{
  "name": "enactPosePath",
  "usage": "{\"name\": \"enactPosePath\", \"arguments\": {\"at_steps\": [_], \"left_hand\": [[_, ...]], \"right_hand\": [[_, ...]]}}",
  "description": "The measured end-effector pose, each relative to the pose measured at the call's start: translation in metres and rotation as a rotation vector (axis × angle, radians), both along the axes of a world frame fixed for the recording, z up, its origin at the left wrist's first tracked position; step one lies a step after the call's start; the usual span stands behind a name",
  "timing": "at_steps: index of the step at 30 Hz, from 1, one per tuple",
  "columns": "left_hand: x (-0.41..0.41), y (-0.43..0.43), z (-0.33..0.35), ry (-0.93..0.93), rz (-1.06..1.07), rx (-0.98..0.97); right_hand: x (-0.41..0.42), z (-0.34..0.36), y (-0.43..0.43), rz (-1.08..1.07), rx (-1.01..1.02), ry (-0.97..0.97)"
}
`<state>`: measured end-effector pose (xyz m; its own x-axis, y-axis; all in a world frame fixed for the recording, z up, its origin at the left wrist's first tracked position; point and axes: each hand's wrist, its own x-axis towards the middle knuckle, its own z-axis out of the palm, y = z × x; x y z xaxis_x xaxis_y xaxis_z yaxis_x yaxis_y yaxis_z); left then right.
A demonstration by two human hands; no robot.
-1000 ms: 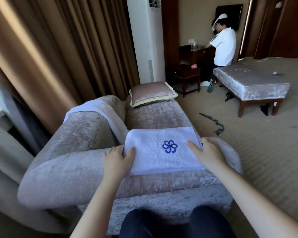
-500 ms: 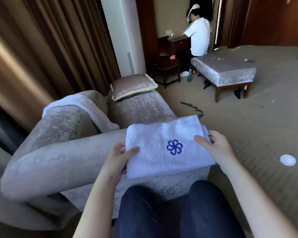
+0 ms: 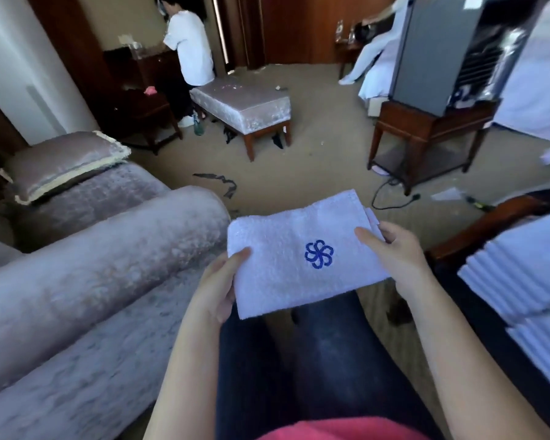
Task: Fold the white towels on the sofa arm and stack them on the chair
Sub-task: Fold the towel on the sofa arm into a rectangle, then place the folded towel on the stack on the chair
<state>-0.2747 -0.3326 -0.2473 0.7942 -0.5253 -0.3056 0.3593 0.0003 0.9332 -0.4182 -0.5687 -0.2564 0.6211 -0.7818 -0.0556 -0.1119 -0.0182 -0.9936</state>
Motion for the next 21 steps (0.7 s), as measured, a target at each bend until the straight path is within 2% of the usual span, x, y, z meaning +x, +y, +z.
{"name": "enactPosePath", "arguments": {"at_steps": [5, 12, 21], "left_hand": [[-0.032, -0.044, -0.015, 0.05, -0.178, -0.024], [-0.088, -0.102, -0.022, 0.019, -0.625, -0.074], [-0.187, -0.16, -0.029, 0.088, -0.855, -0.043]], "right_hand": [[-0.077, -0.005, -0.009, -0.173, 0.051, 0.0], [-0.19, -0.005, 0.003, -0.474, 0.116, -0.085], [-0.31, -0.017, 0.043, -0.727, 0.087, -0.056]]}}
